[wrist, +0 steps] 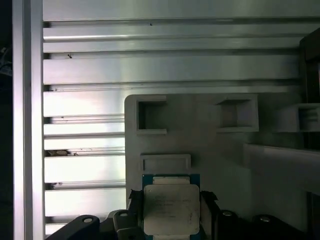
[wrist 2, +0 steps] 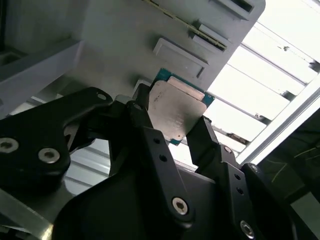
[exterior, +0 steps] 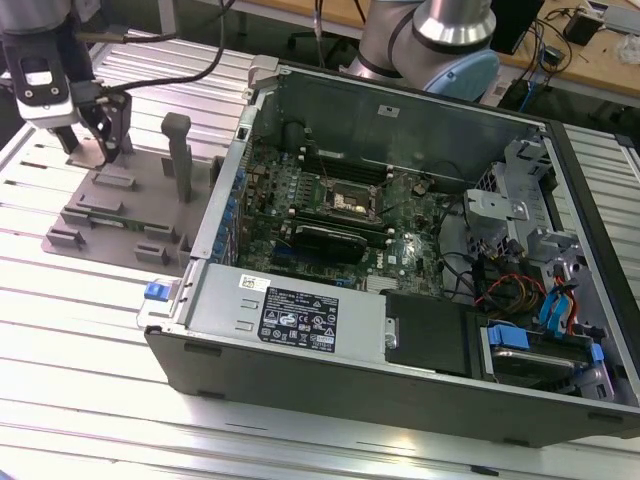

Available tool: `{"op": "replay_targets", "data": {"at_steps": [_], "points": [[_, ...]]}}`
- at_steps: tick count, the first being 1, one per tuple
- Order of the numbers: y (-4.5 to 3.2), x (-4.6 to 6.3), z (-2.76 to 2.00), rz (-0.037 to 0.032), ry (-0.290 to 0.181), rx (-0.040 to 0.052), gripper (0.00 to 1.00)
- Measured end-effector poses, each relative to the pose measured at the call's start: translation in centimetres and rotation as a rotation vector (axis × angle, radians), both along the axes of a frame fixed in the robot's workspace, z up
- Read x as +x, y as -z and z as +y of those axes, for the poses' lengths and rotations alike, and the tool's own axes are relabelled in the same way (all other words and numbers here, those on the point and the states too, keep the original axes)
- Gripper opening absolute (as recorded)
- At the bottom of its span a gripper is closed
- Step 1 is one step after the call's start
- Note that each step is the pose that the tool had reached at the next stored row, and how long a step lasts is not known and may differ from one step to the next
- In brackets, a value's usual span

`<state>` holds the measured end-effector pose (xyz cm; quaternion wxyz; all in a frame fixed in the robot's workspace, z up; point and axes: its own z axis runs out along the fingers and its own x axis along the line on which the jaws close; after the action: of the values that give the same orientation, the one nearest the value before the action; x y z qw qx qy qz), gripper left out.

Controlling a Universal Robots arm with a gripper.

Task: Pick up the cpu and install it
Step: 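Pick up the cpu and move it towards the insertion slot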

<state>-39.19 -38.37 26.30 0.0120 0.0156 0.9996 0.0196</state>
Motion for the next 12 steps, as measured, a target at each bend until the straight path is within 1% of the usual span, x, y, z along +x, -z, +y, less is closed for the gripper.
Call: {"op": "replay_targets", "data": {"at_steps": [5,8,12], "points": [[-1.57,0.0,0.00,0.0001,0.000,0.0000,0.55],[-3.11,0.0,0.00,0.0000,0.000,0.0000,0.55],[-4.35,0.0,0.00,0.0000,0.000,0.0000,0.55]]}}
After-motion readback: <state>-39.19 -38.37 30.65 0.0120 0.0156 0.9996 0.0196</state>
